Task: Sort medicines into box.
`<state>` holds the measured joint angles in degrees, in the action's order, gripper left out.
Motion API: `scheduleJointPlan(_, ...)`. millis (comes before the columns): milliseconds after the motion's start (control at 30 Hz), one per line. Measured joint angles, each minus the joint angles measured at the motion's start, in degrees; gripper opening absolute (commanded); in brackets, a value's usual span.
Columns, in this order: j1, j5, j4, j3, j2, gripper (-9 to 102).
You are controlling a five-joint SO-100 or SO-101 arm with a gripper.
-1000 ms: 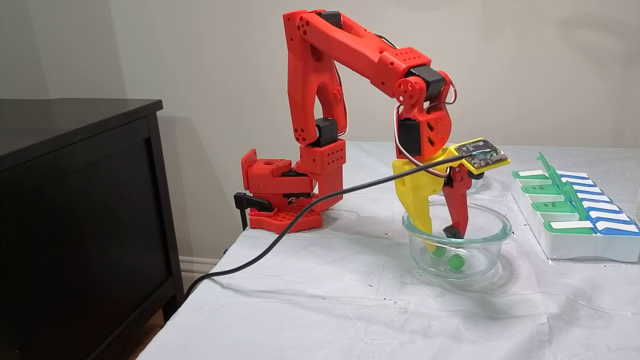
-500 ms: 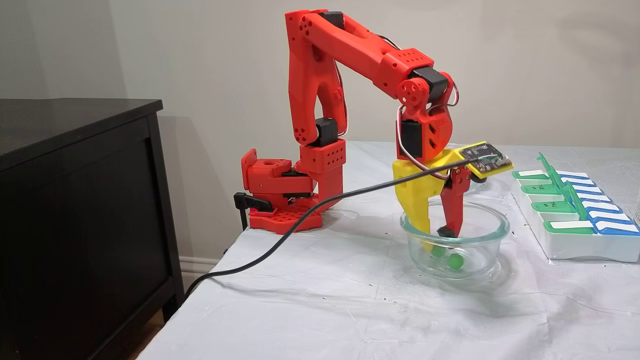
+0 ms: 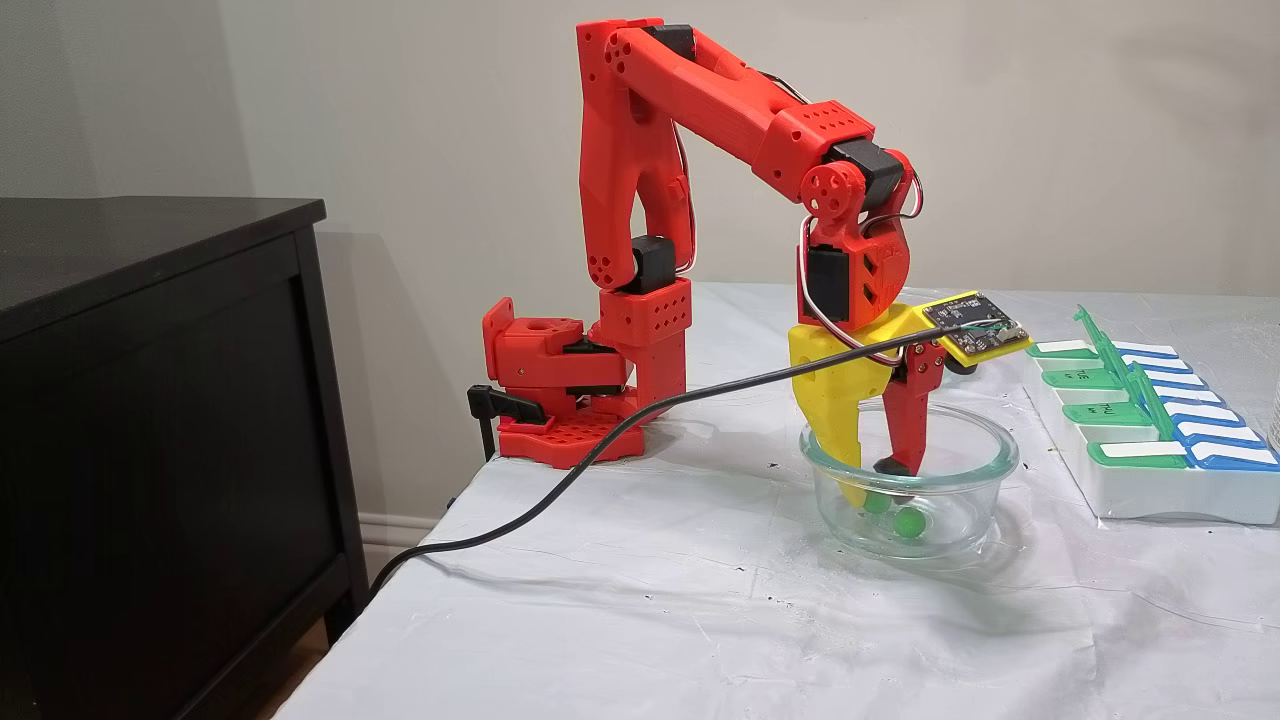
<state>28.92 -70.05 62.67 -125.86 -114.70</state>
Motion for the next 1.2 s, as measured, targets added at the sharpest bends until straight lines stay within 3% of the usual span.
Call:
scheduleJointPlan(133, 0.00, 0.00, -0.09, 0.00, 0.00, 5)
scheduleJointPlan(667, 0.00, 0.00, -1.85, -0.62, -0.09, 0)
scheduleJointPlan(1200, -2.20, 2.64, -3.34, -3.34, -2.46, 0)
